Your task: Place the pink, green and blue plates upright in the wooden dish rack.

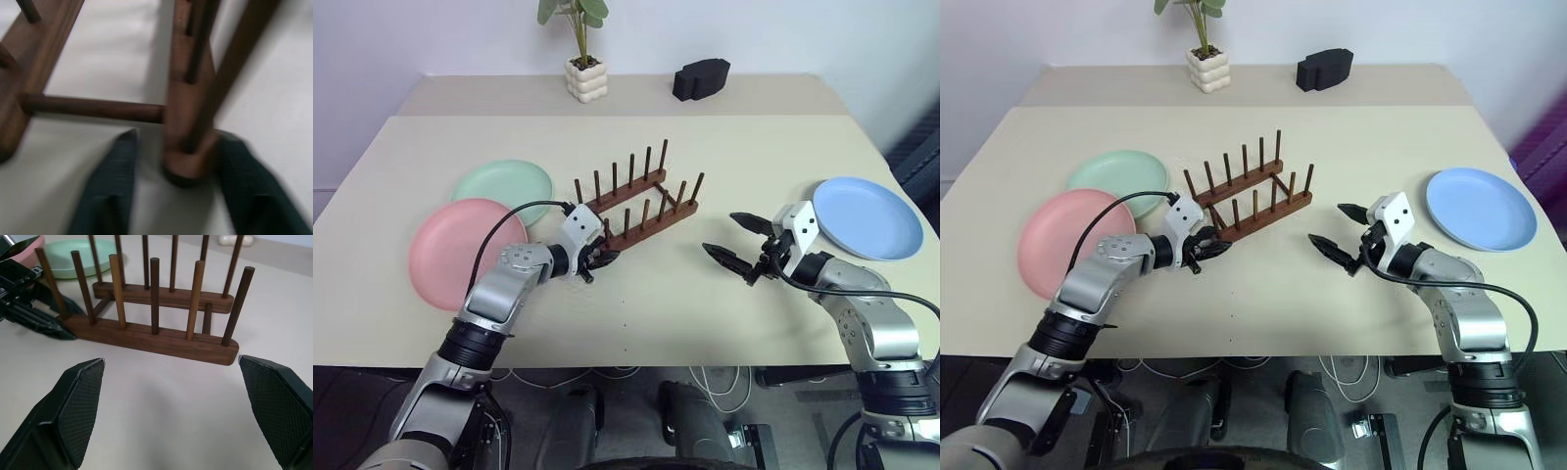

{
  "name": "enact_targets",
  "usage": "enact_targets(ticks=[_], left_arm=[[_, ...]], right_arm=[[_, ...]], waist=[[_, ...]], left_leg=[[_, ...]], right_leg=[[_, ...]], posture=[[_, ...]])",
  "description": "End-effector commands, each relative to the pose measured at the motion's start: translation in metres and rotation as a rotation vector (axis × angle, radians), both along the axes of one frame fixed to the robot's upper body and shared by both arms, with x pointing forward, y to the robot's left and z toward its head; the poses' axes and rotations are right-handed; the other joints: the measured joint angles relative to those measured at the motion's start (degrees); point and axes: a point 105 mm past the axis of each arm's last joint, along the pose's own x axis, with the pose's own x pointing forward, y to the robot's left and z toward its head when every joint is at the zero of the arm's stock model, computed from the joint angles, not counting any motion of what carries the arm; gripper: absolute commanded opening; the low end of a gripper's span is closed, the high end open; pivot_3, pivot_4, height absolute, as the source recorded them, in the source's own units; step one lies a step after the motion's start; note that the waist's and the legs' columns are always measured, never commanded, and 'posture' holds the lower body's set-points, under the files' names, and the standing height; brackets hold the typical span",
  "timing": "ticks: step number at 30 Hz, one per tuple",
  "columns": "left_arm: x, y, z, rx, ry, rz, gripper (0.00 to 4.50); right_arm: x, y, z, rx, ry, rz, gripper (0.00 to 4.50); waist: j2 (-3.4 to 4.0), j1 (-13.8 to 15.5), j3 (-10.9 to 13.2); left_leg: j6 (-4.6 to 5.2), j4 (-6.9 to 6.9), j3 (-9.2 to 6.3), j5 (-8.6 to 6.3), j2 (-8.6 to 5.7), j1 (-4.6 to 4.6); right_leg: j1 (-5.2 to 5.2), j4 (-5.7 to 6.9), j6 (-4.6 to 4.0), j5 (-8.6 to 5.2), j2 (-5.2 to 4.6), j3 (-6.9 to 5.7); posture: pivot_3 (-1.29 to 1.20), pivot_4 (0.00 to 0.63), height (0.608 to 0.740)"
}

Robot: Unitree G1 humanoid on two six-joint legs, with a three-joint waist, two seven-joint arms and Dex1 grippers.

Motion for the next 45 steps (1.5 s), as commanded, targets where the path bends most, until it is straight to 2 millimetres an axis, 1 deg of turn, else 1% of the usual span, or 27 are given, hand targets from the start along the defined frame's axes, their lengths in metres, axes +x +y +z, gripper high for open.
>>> enact_targets(ticks=[1,2,5,9,11,14,17,21,23,27,34,35,36,37,40,41,44,45], left_arm=[[-0.001,0.001,-0.001,0.010,-0.008,-0.008,0.78],[-0.001,0.000,0.000,0.013,-0.023,-0.022,0.78],[-0.003,-0.005,0.005,0.028,-0.070,-0.087,0.78],[-0.009,-0.019,0.014,0.026,-0.131,-0.247,0.78],[-0.010,-0.023,0.016,0.034,-0.144,-0.301,0.78],[-0.007,-0.033,0.017,0.040,-0.120,-0.406,0.78],[-0.006,-0.038,0.018,0.049,-0.117,-0.476,0.78],[0.003,-0.045,0.019,0.057,-0.121,-0.516,0.78],[0.005,-0.045,0.018,0.063,-0.124,-0.529,0.78],[0.002,-0.046,0.017,0.073,-0.114,-0.590,0.78],[0.004,-0.048,0.015,0.083,-0.118,-0.613,0.78],[0.005,-0.048,0.015,0.083,-0.119,-0.613,1.80],[0.005,-0.049,0.015,0.080,-0.119,-0.611,2.15],[0.006,-0.049,0.016,0.077,-0.119,-0.609,2.61],[0.009,-0.048,0.016,0.090,-0.144,-0.571,4.13],[0.011,-0.046,0.016,0.102,-0.154,-0.551,4.43],[0.014,-0.039,0.017,0.115,-0.158,-0.494,4.43],[0.013,-0.037,0.019,0.107,-0.157,-0.480,4.48]], right_arm=[[-0.002,-0.002,0.015,-0.026,-0.056,0.004,4.50],[-0.003,-0.004,0.015,-0.035,-0.054,0.000,4.50],[-0.007,-0.022,0.011,-0.068,-0.031,-0.035,4.50],[-0.017,-0.044,-0.007,-0.155,0.035,-0.064,4.50],[-0.022,-0.049,-0.013,-0.170,0.053,-0.068,4.50],[-0.032,-0.053,-0.021,-0.180,0.076,-0.079,4.50],[-0.037,-0.055,-0.023,-0.182,0.076,-0.098,4.50],[-0.046,-0.059,-0.029,-0.187,0.090,-0.125,4.50],[-0.047,-0.060,-0.029,-0.192,0.092,-0.133,4.50],[-0.049,-0.062,-0.030,-0.193,0.091,-0.145,4.50],[-0.050,-0.060,-0.030,-0.194,0.089,-0.142,4.50],[-0.050,-0.060,-0.030,-0.195,0.089,-0.141,4.50],[-0.050,-0.059,-0.030,-0.196,0.089,-0.139,4.50],[-0.051,-0.059,-0.030,-0.197,0.089,-0.138,4.50],[-0.052,-0.059,-0.029,-0.205,0.096,-0.134,4.50],[-0.053,-0.060,-0.030,-0.213,0.104,-0.131,4.50],[-0.055,-0.063,-0.032,-0.221,0.122,-0.128,4.50],[-0.056,-0.064,-0.033,-0.221,0.127,-0.127,4.25]], waist=[[0.02,-0.02,-0.02],[0.02,-0.02,-0.02],[0.02,0.15,-0.02],[0.01,0.68,-0.02],[0.01,0.93,-0.02],[0.01,1.24,-0.01],[0.01,1.20,-0.01],[0.01,1.21,-0.01],[0.01,1.10,-0.01],[0.01,1.17,-0.01],[0.01,1.25,-0.01],[0.01,1.27,-0.01],[0.01,1.28,-0.01],[0.01,1.29,-0.01],[0.01,1.26,-0.01],[0.01,1.20,-0.01],[0.01,1.18,-0.01],[0.01,1.18,-0.01]], left_leg=[[0.00,0.00,0.00,0.00,0.00,0.01],[0.00,0.00,0.00,0.00,0.00,0.01],[0.00,0.00,0.01,0.00,-0.01,0.00],[0.00,0.00,0.03,0.00,-0.04,-0.04],[0.00,0.01,0.05,0.00,-0.04,-0.04],[0.00,0.04,0.06,0.00,-0.04,-0.05],[0.00,0.10,0.07,0.00,-0.05,-0.09],[0.01,0.09,0.08,-0.01,-0.04,-0.09],[0.01,0.10,0.09,-0.01,-0.04,-0.08],[0.02,0.09,0.07,-0.01,-0.03,-0.08],[0.02,0.12,0.05,-0.01,-0.04,-0.12],[0.02,0.13,0.05,-0.01,-0.04,-0.12],[0.02,0.13,0.05,-0.01,-0.04,-0.13],[0.02,0.14,0.04,-0.01,-0.04,-0.13],[0.02,0.15,0.03,-0.01,-0.04,-0.13],[0.02,0.15,0.03,-0.01,-0.04,-0.13],[0.02,0.15,0.01,-0.01,-0.03,-0.13],[0.02,0.15,0.01,-0.01,-0.03,-0.13]], right_leg=[[0.01,0.00,0.00,0.00,0.00,0.00],[0.00,0.00,0.00,0.00,0.00,0.00],[0.00,0.00,0.00,0.00,0.00,0.00],[0.00,-0.04,-0.02,-0.01,-0.03,0.00],[0.00,-0.05,-0.08,-0.05,-0.03,0.00],[0.00,-0.04,-0.16,-0.09,-0.02,0.00],[0.00,-0.04,-0.16,-0.09,-0.02,-0.01],[0.00,-0.04,-0.09,-0.06,-0.02,-0.01],[0.00,-0.04,-0.03,-0.03,-0.02,-0.01],[0.00,-0.04,-0.02,-0.02,-0.02,-0.01],[0.00,-0.04,-0.01,-0.02,-0.02,-0.01],[0.00,-0.04,0.00,-0.02,-0.02,-0.01],[0.00,-0.04,0.00,-0.02,-0.02,-0.02],[0.00,-0.04,0.00,-0.02,-0.03,-0.02],[0.00,-0.04,0.00,-0.01,-0.02,-0.02],[0.00,-0.03,0.01,-0.01,-0.02,-0.02],[0.00,-0.02,0.02,-0.01,-0.01,-0.02],[0.00,-0.02,0.02,-0.01,-0.01,-0.02]], posture=[[0.00,0.150,0.735],[0.00,0.150,0.735],[0.00,0.150,0.735],[0.00,0.150,0.735],[0.00,0.150,0.735],[0.00,0.150,0.735],[0.00,0.150,0.735],[0.00,0.150,0.735],[0.00,0.150,0.735],[0.00,0.150,0.735],[0.00,0.150,0.735],[0.00,0.150,0.735],[0.00,0.150,0.735],[0.00,0.150,0.735],[0.00,0.150,0.735],[0.00,0.150,0.735],[0.00,0.150,0.735],[0.00,0.150,0.735]])
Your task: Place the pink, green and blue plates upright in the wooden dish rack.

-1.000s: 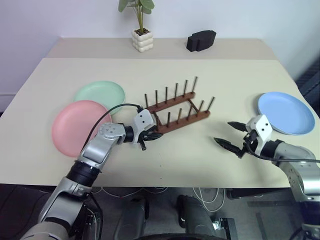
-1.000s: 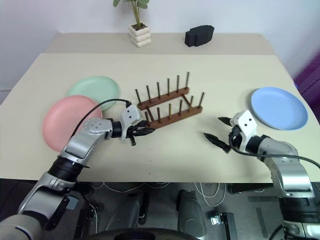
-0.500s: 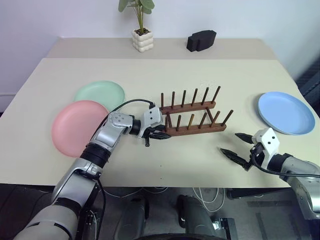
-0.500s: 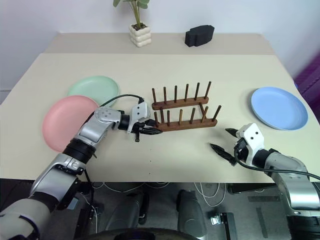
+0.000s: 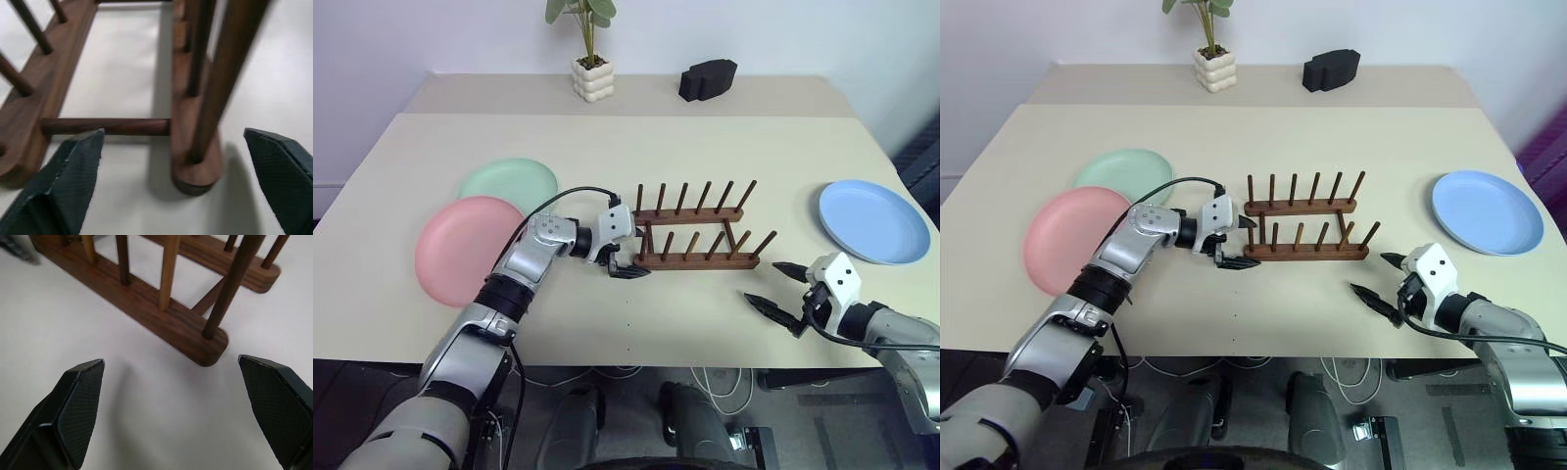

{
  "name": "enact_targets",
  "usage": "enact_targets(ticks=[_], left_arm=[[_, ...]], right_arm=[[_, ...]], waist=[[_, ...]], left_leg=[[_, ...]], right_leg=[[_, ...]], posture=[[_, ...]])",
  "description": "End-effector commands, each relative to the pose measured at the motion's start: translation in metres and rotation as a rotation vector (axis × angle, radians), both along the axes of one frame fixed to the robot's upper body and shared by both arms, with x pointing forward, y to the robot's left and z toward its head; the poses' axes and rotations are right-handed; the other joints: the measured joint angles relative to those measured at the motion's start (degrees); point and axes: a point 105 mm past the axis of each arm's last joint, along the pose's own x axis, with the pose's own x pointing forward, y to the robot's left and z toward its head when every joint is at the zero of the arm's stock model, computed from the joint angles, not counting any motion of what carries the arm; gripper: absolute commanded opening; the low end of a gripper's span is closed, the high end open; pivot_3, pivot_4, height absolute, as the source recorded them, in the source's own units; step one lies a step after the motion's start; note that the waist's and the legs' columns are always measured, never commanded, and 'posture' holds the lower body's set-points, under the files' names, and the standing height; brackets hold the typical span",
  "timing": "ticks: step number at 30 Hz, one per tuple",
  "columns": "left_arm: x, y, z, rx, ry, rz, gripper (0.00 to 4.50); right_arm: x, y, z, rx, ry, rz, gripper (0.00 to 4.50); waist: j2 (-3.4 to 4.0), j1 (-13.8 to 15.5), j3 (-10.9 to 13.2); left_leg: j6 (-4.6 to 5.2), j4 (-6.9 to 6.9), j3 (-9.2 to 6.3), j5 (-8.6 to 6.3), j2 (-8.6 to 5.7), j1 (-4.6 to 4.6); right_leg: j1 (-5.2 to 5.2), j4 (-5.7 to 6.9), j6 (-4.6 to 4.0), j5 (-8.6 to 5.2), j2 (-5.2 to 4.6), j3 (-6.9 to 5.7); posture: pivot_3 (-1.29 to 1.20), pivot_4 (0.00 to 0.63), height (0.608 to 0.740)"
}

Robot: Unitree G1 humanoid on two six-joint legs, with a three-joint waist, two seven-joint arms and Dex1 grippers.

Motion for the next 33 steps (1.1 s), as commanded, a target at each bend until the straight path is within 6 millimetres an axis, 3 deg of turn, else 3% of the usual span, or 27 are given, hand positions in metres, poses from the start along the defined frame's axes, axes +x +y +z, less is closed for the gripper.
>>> enact_targets(ticks=[1,5,9,10,11,20,26,33], left_arm=[[0.002,0.009,0.016,-0.039,-0.032,0.056,4.50],[-0.009,0.023,0.015,-0.035,-0.006,0.098,3.31],[-0.024,0.024,0.018,-0.063,0.031,0.088,1.17],[-0.028,0.023,0.019,-0.070,0.045,0.076,0.71],[-0.032,0.023,0.020,-0.072,0.054,0.069,0.13],[-0.054,0.004,0.002,0.001,0.081,0.019,0.05],[-0.042,-0.003,-0.016,0.053,0.025,0.110,0.05],[-0.027,-0.004,-0.020,0.025,-0.012,0.202,0.05]], right_arm=[[-0.003,-0.005,0.011,-0.020,-0.030,0.008,3.96],[-0.008,0.000,0.005,-0.005,-0.002,0.050,2.64],[-0.006,0.006,0.004,0.003,0.005,0.073,0.47],[-0.005,0.007,0.004,0.003,0.006,0.077,0.03],[-0.004,0.007,0.004,0.002,0.007,0.080,0.00],[0.012,0.021,0.001,-0.043,-0.005,0.102,0.00],[0.028,0.020,-0.001,-0.107,-0.035,0.059,0.00],[0.041,0.020,-0.010,-0.140,-0.054,0.036,0.00]], waist=[[0.00,-0.03,0.00],[0.00,-0.20,0.00],[0.01,-0.05,0.00],[0.01,-0.04,0.00],[0.01,0.01,0.00],[0.02,0.03,-0.01],[0.01,0.07,-0.01],[0.05,0.07,-0.06]], left_leg=[[0.00,0.00,0.00,0.00,0.00,0.00],[0.02,-0.01,-0.01,-0.01,0.02,0.00],[0.02,0.02,-0.02,-0.01,0.03,0.02],[0.02,0.05,-0.02,-0.01,0.04,0.01],[0.02,0.06,-0.02,-0.01,0.04,0.01],[0.02,0.08,-0.02,-0.01,0.02,0.00],[0.02,0.10,-0.03,-0.01,0.00,0.00],[0.03,0.27,-0.04,-0.02,-0.01,0.02]], right_leg=[[0.00,0.00,0.00,0.00,0.00,0.00],[0.00,0.00,0.03,-0.02,0.00,0.00],[0.01,0.03,0.00,-0.02,0.00,0.00],[0.01,0.03,-0.01,-0.03,0.00,0.00],[0.02,0.03,-0.07,-0.06,-0.01,0.00],[0.03,0.03,-0.14,-0.10,-0.01,0.00],[0.03,0.03,-0.11,-0.09,-0.01,0.00],[0.15,0.04,-0.12,-0.08,-0.02,-0.01]], posture=[[0.00,0.150,0.735],[0.00,0.150,0.735],[0.00,0.150,0.735],[0.00,0.150,0.735],[0.00,0.150,0.735],[0.00,0.150,0.735],[0.00,0.150,0.735],[0.00,0.150,0.735]])
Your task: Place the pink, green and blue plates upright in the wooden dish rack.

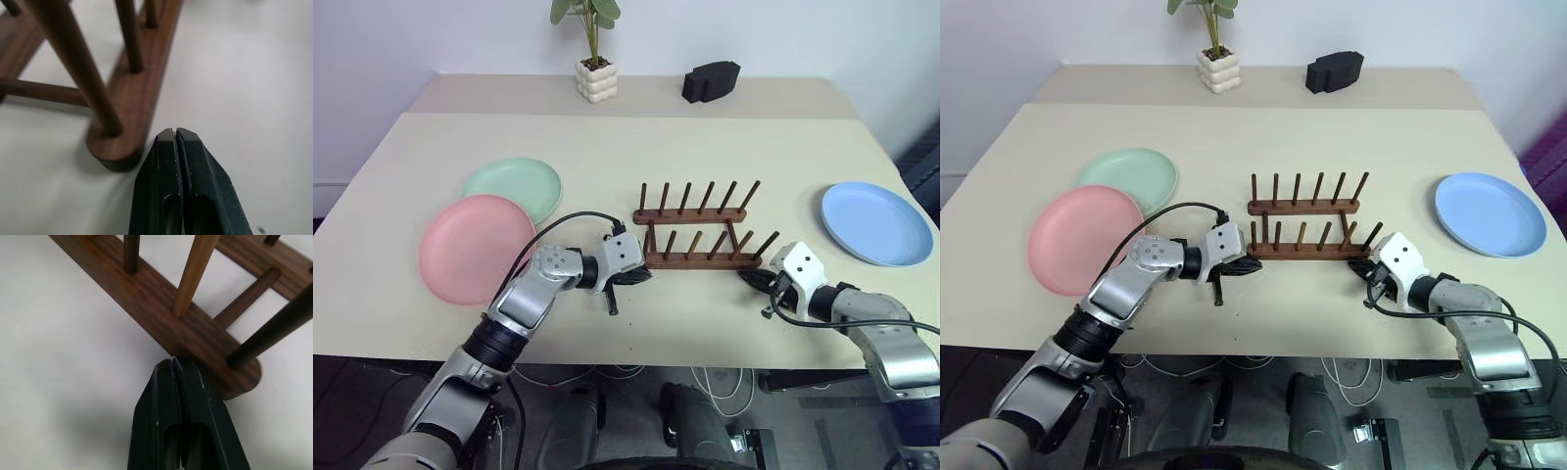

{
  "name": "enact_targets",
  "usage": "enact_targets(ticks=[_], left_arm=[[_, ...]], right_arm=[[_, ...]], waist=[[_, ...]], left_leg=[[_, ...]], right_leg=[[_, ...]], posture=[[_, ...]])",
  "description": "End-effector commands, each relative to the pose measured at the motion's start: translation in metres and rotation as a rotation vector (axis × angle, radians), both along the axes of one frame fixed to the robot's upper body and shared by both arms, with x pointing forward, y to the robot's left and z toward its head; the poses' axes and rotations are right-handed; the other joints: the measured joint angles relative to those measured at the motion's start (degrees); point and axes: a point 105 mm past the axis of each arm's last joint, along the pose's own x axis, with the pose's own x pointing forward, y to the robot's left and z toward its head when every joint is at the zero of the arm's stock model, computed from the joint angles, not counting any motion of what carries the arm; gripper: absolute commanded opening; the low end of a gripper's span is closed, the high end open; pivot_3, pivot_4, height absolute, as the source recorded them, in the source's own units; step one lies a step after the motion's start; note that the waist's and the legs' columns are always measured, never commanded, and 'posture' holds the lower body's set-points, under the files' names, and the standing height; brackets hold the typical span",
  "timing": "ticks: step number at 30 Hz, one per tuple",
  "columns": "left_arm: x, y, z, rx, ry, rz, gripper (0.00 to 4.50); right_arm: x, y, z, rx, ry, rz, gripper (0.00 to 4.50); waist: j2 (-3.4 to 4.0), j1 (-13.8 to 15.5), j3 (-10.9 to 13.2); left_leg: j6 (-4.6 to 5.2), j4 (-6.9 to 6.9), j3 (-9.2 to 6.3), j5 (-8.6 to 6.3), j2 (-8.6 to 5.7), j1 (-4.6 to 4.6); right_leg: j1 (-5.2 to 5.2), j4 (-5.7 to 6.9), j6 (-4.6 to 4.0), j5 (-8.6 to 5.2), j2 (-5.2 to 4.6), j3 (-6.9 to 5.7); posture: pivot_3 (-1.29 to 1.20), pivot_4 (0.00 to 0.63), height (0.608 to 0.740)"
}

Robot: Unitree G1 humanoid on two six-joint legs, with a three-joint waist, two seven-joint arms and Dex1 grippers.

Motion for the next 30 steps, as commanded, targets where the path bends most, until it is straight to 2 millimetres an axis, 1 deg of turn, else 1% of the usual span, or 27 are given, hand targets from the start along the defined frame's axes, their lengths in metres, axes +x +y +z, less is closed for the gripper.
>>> enact_targets(ticks=[1,5,12,16,20,25,28,29,30], left_arm=[[0.012,0.006,-0.003,0.021,-0.026,0.075,0.05],[0.023,0.013,-0.005,0.027,-0.052,0.140,0.05],[0.034,0.018,-0.004,0.024,-0.081,0.210,0.05],[0.037,0.020,-0.004,0.022,-0.087,0.229,0.05],[0.034,0.019,-0.003,0.012,-0.088,0.215,0.05],[0.026,0.021,0.012,-0.040,-0.093,0.182,0.05],[0.009,0.022,0.046,-0.189,-0.135,0.104,0.05],[0.007,0.024,0.054,-0.228,-0.141,0.103,0.05],[0.009,0.030,0.063,-0.262,-0.149,0.131,0.05]], right_arm=[[0.009,0.002,0.003,-0.011,-0.049,-0.007,0.00],[0.020,0.001,0.002,-0.022,-0.084,-0.028,0.00],[0.031,0.007,0.003,-0.027,-0.114,-0.022,0.00],[0.034,0.008,0.003,-0.030,-0.124,-0.024,0.00],[0.036,0.008,0.004,-0.031,-0.132,-0.019,0.00],[0.031,0.008,0.011,-0.020,-0.132,0.008,0.00],[0.016,0.009,0.028,0.058,-0.106,0.083,0.00],[0.011,0.010,0.034,0.081,-0.095,0.105,0.00],[0.007,0.008,0.039,0.095,-0.091,0.119,0.00]], waist=[[0.00,-0.03,-0.01],[0.00,-0.10,-0.01],[0.01,-0.31,-0.02],[0.01,-0.43,-0.02],[0.01,-0.45,-0.02],[0.01,-0.53,-0.02],[0.05,-0.47,0.00],[0.07,-0.44,0.02],[0.06,-0.30,0.02]], left_leg=[[0.00,0.03,0.00,0.00,0.00,0.02],[0.00,0.12,0.00,0.00,0.00,0.11],[0.01,0.12,0.00,-0.01,0.01,0.19],[0.01,0.12,0.00,-0.01,0.00,0.21],[0.02,0.12,-0.01,-0.01,0.00,0.21],[0.03,0.10,-0.01,-0.02,0.01,0.21],[0.04,0.10,-0.02,-0.03,0.03,0.14],[0.06,0.10,-0.05,-0.04,0.05,0.07],[0.06,0.11,-0.09,-0.04,0.07,-0.02]], right_leg=[[0.04,0.00,-0.01,0.00,0.00,0.00],[0.17,0.03,-0.05,-0.01,0.01,-0.01],[0.23,0.06,-0.02,0.01,0.02,-0.01],[0.25,0.06,0.02,0.03,0.03,-0.01],[0.25,0.07,0.07,0.06,0.03,-0.01],[0.24,0.07,0.06,0.05,0.03,-0.01],[0.19,0.05,0.06,0.04,0.02,0.00],[0.11,0.05,0.06,0.04,0.01,0.00],[0.01,0.05,0.06,0.05,-0.01,0.01]], posture=[[0.00,0.150,0.735],[0.00,0.150,0.735],[0.00,0.150,0.735],[0.00,0.150,0.735],[0.00,0.150,0.735],[0.00,0.150,0.735],[0.00,0.150,0.735],[0.00,0.150,0.735],[0.00,0.150,0.735]])
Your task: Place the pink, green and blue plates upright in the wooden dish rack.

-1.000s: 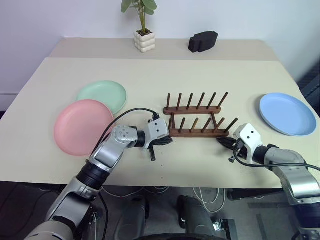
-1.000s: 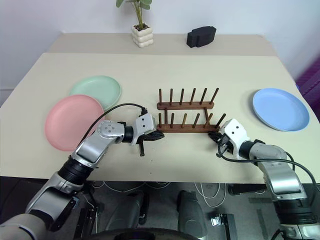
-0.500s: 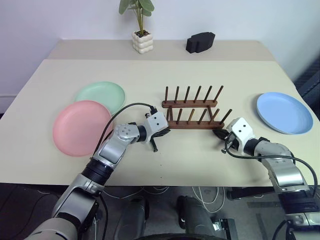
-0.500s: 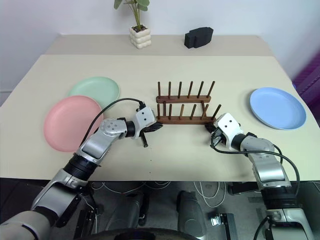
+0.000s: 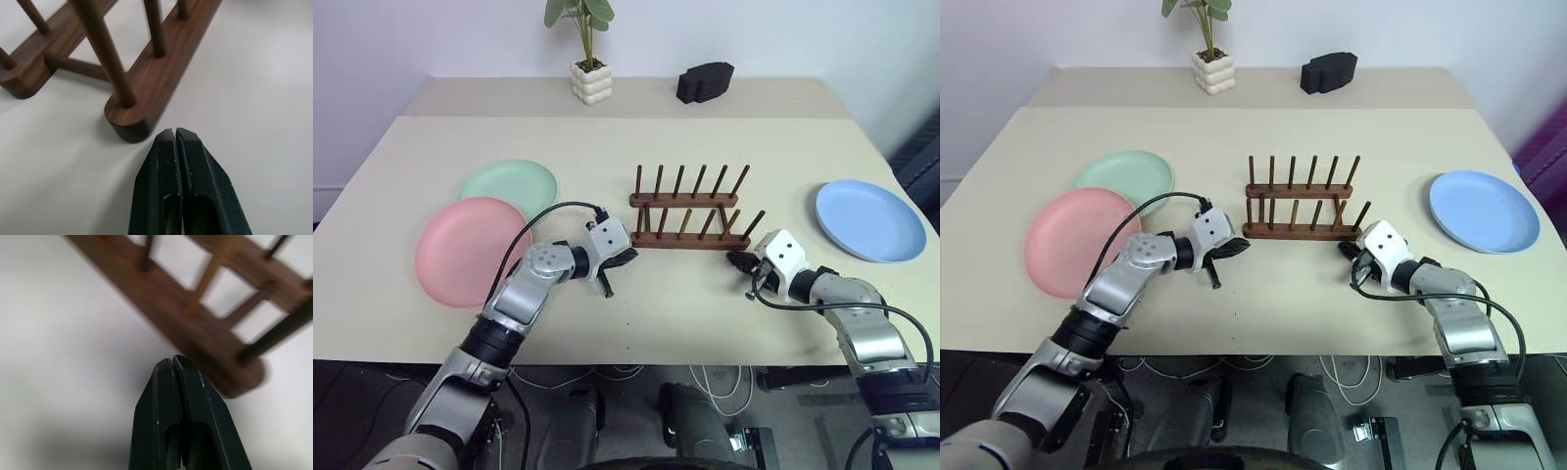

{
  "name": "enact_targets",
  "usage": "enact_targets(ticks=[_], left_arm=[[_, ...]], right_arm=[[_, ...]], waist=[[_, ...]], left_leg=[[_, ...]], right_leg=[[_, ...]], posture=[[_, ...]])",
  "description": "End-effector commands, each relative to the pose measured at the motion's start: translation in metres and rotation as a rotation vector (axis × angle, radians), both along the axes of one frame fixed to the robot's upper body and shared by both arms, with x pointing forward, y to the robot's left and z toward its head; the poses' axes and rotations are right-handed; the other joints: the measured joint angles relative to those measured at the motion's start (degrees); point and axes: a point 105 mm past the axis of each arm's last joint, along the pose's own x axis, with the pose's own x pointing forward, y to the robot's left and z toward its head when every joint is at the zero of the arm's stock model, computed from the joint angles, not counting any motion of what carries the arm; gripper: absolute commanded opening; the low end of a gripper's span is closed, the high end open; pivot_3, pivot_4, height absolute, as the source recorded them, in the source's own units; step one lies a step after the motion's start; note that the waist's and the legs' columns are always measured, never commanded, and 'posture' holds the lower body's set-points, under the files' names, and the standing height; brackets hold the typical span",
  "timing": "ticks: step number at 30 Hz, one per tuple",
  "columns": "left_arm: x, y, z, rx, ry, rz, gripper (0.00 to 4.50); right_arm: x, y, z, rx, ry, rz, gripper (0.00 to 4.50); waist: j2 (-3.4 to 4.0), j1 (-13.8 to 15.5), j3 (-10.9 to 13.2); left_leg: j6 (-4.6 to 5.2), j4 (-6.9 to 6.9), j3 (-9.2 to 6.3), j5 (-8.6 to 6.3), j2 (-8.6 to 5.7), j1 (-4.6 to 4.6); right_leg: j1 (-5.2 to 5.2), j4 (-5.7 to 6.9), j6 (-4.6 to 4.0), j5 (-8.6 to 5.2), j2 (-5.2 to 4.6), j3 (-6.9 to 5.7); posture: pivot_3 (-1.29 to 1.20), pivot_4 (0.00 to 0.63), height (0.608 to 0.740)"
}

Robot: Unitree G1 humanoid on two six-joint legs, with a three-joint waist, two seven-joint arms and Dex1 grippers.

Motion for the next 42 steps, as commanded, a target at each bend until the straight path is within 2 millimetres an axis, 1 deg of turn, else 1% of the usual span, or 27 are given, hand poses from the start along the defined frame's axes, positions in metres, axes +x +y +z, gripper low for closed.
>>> enact_targets(ticks=[1,2,3,4,5,7,9,10,11,12,14,16,18,19,22,25,27,29,31,36,38,39,42], left_arm=[[0.004,0.015,0.055,-0.173,-0.109,0.045,0.58],[0.008,0.021,0.063,-0.208,-0.122,0.080,0.89],[0.010,0.025,0.068,-0.228,-0.129,0.101,1.35],[0.014,0.035,0.083,-0.281,-0.155,0.147,1.82],[0.018,0.049,0.097,-0.323,-0.182,0.200,2.37],[0.023,0.083,0.126,-0.389,-0.246,0.320,3.35],[0.023,0.118,0.145,-0.414,-0.295,0.433,4.38],[0.022,0.128,0.150,-0.418,-0.306,0.466,4.50],[0.019,0.139,0.153,-0.409,-0.318,0.506,4.50],[0.018,0.156,0.155,-0.386,-0.330,0.576,4.50],[0.013,0.183,0.158,-0.366,-0.331,0.682,4.50],[0.003,0.211,0.155,-0.351,-0.316,0.784,4.50],[-0.011,0.247,0.140,-0.297,-0.267,0.933,4.50],[-0.019,0.259,0.132,-0.281,-0.236,0.992,4.50],[-0.037,0.279,0.112,-0.276,-0.156,1.117,4.50],[-0.049,0.295,0.092,-0.275,-0.075,1.240,4.50],[-0.057,0.301,0.078,-0.294,-0.015,1.301,4.50],[-0.061,0.301,0.071,-0.333,0.024,1.320,4.50],[-0.064,0.300,0.058,-0.364,0.087,1.332,4.50],[-0.068,0.290,0.030,-0.375,0.206,1.315,4.50],[-0.069,0.286,0.017,-0.374,0.245,1.309,3.99],[-0.069,0.286,0.012,-0.375,0.257,1.314,3.62],[-0.068,0.285,0.005,-0.394,0.277,1.315,2.10]], right_arm=[[-0.009,-0.005,0.041,0.072,-0.055,0.062,0.00],[-0.010,-0.006,0.046,0.086,-0.056,0.069,0.00],[-0.011,-0.007,0.049,0.094,-0.056,0.072,0.00],[-0.011,-0.009,0.061,0.138,-0.061,0.077,0.00],[-0.011,-0.010,0.073,0.174,-0.075,0.085,0.24],[-0.011,-0.004,0.100,0.207,-0.124,0.131,0.87],[-0.009,0.007,0.118,0.199,-0.183,0.173,1.80],[-0.009,0.010,0.123,0.196,-0.199,0.183,2.26],[-0.009,0.015,0.127,0.189,-0.216,0.198,2.73],[-0.010,0.022,0.132,0.187,-0.234,0.225,3.18],[-0.012,0.034,0.139,0.190,-0.253,0.271,4.14],[-0.014,0.049,0.143,0.200,-0.250,0.333,4.14],[-0.016,0.071,0.142,0.202,-0.242,0.416,4.14],[-0.017,0.082,0.142,0.208,-0.236,0.456,4.14],[-0.018,0.104,0.136,0.223,-0.217,0.535,4.14],[-0.019,0.113,0.131,0.233,-0.202,0.571,4.14],[-0.018,0.116,0.126,0.234,-0.191,0.578,4.14],[-0.017,0.117,0.123,0.227,-0.186,0.581,4.14],[-0.017,0.118,0.120,0.220,-0.184,0.589,4.14],[-0.019,0.120,0.120,0.227,-0.187,0.602,4.14],[-0.020,0.121,0.119,0.231,-0.188,0.599,4.22],[-0.020,0.121,0.118,0.232,-0.188,0.597,4.22],[-0.021,0.120,0.117,0.232,-0.189,0.591,4.22]], waist=[[-0.01,0.26,0.01],[-0.01,0.32,0.00],[-0.01,0.35,0.00],[-0.02,0.35,0.00],[-0.02,0.34,0.01],[-0.03,-0.07,0.04],[-0.03,-0.84,0.05],[-0.03,-1.16,0.05],[-0.03,-1.12,0.04],[-0.04,-1.08,0.04],[-0.04,-1.01,0.04],[-0.05,-1.02,0.05],[-0.06,-1.31,0.06],[-0.06,-1.59,0.06],[-0.13,-1.03,0.08],[-0.20,-0.16,0.09],[-0.21,0.07,0.08],[-0.25,0.29,0.07],[-0.26,0.32,0.06],[-0.27,0.11,0.06],[-0.27,0.08,0.06],[-0.27,0.06,0.06],[-0.27,0.09,0.06]], left_leg=[[0.00,0.03,-0.03,0.00,0.00,-0.03],[0.00,0.06,-0.02,0.00,-0.02,-0.03],[0.00,0.08,-0.05,0.00,-0.02,-0.01],[0.00,0.09,-0.04,0.00,-0.02,-0.01],[0.00,0.09,-0.03,0.00,-0.03,0.00],[0.01,0.09,-0.02,-0.01,-0.03,-0.01],[0.02,0.07,-0.03,-0.01,-0.01,-0.02],[0.02,0.05,-0.04,-0.01,-0.01,-0.03],[0.03,0.03,-0.03,-0.02,0.01,-0.01],[0.04,0.02,-0.02,-0.03,0.01,0.00],[0.04,-0.01,0.01,-0.03,0.00,-0.01],[0.04,0.00,0.01,-0.03,0.00,-0.03],[0.04,0.00,0.00,-0.03,0.00,-0.03],[0.03,-0.01,-0.03,-0.03,0.02,-0.01],[0.03,-0.10,-0.08,-0.04,0.06,0.02],[0.02,-0.08,-0.13,-0.03,0.07,-0.03],[0.02,-0.04,-0.13,-0.04,0.04,-0.05],[0.01,-0.04,-0.11,-0.04,0.01,-0.04],[0.01,-0.02,-0.12,-0.04,0.00,-0.05],[0.00,-0.03,-0.10,-0.05,0.00,-0.04],[0.00,-0.03,-0.10,-0.05,0.00,-0.04],[0.00,-0.04,-0.10,-0.05,0.00,-0.04],[0.00,-0.04,-0.10,-0.05,0.01,-0.04]], right_leg=[[-0.02,0.00,0.00,0.00,-0.02,0.00],[-0.02,0.00,-0.02,0.00,-0.02,0.00],[0.02,0.00,-0.10,-0.04,-0.02,0.00],[0.04,0.00,-0.12,-0.05,-0.02,-0.01],[0.04,0.00,-0.11,-0.05,-0.02,-0.01],[0.03,0.01,-0.08,-0.04,-0.02,-0.02],[-0.07,0.06,0.04,0.03,0.01,-0.01],[-0.07,0.06,0.06,0.04,0.03,-0.03],[-0.08,0.07,0.08,0.05,0.08,-0.03],[-0.08,0.06,0.08,0.04,0.08,-0.04],[-0.08,0.05,0.11,0.02,0.08,-0.05],[-0.08,0.04,0.11,0.02,0.07,-0.05],[-0.08,0.03,0.11,0.02,0.06,-0.05],[-0.12,0.04,0.10,0.02,0.06,-0.01],[-0.15,0.06,0.08,0.02,0.07,-0.02],[-0.11,0.02,0.06,0.00,-0.04,-0.07],[-0.11,-0.02,0.02,-0.02,-0.08,-0.06],[-0.11,-0.06,0.02,-0.02,-0.13,-0.02],[-0.11,-0.04,0.01,-0.02,-0.12,-0.05],[-0.14,-0.01,-0.09,-0.07,-0.11,-0.04],[-0.15,-0.01,-0.10,-0.07,-0.11,-0.04],[-0.15,-0.01,-0.10,-0.07,-0.11,-0.04],[-0.15,-0.02,-0.11,-0.08,-0.11,-0.04]], posture=[[0.00,0.150,0.735],[0.00,0.150,0.735],[0.00,0.150,0.735],[0.00,0.150,0.735],[0.00,0.150,0.735],[0.00,0.150,0.735],[0.00,0.150,0.735],[0.00,0.150,0.735],[0.00,0.150,0.735],[0.00,0.150,0.735],[0.00,0.150,0.735],[0.00,0.150,0.735],[0.00,0.150,0.735],[0.00,0.150,0.735],[0.00,0.150,0.735],[0.00,0.150,0.735],[0.00,0.150,0.735],[0.00,0.150,0.735],[0.00,0.150,0.735],[0.00,0.150,0.735],[0.00,0.150,0.735],[0.00,0.150,0.735],[0.00,0.150,0.735]])
